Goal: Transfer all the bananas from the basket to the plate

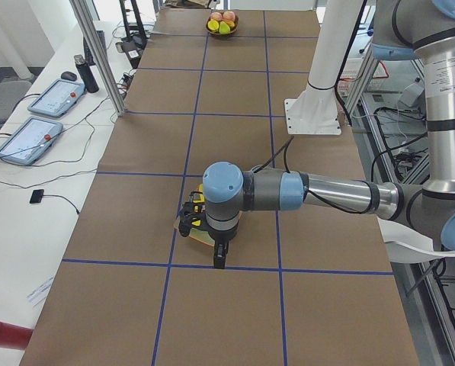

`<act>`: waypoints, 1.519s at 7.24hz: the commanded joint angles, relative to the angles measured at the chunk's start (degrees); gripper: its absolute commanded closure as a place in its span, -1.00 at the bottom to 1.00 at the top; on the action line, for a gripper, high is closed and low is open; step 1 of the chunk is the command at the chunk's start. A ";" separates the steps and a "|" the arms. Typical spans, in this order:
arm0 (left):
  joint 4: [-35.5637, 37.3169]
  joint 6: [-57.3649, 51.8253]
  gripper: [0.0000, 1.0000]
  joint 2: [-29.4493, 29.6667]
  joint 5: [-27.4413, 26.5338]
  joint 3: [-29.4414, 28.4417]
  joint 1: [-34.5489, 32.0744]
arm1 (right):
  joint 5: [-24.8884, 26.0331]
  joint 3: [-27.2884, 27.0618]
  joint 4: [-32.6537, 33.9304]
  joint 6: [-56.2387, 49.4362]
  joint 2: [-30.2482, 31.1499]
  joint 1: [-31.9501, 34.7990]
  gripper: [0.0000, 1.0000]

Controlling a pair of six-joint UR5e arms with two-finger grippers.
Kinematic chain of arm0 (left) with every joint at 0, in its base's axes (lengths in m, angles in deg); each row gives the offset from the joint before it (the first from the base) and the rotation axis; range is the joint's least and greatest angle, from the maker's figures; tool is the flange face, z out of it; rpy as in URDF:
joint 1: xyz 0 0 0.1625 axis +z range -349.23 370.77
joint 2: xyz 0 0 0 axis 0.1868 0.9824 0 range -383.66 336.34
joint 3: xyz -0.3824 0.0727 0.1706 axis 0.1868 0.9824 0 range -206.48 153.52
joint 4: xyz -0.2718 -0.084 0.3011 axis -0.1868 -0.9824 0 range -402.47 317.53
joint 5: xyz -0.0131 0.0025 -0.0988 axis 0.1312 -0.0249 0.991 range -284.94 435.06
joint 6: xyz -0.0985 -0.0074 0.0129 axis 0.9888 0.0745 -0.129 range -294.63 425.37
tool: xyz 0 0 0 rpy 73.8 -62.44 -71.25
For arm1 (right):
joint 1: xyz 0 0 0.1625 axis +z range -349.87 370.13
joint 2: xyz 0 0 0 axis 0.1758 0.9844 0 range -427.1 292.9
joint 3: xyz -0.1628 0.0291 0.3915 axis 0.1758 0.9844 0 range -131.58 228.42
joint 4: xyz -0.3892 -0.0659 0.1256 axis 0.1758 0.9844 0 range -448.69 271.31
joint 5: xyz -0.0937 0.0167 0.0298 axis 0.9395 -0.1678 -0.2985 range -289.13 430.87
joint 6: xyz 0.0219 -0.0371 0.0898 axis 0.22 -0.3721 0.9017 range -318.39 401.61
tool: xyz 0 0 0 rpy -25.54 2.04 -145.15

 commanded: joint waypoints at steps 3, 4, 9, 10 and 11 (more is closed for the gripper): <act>-0.35 0.00 -0.99 -2.13 0.00 -0.45 0.15 | -0.04 0.09 -0.06 0.05 1.57 -0.06 -1.00; -0.26 -0.09 -0.99 -2.22 0.00 -0.45 0.15 | -0.04 0.00 -0.06 0.05 2.01 -0.06 -1.00; 0.27 -0.09 -0.99 -2.31 0.00 -1.42 0.15 | -0.04 -0.44 -0.06 0.05 2.98 -0.06 -1.00; 0.27 -0.09 -0.99 -2.31 0.00 -1.33 0.15 | -0.04 -0.35 0.03 0.14 3.16 -0.06 -1.00; 0.09 -0.09 -0.99 -2.31 0.00 -1.07 0.06 | -0.04 -0.61 -0.06 0.14 3.94 -0.06 -1.00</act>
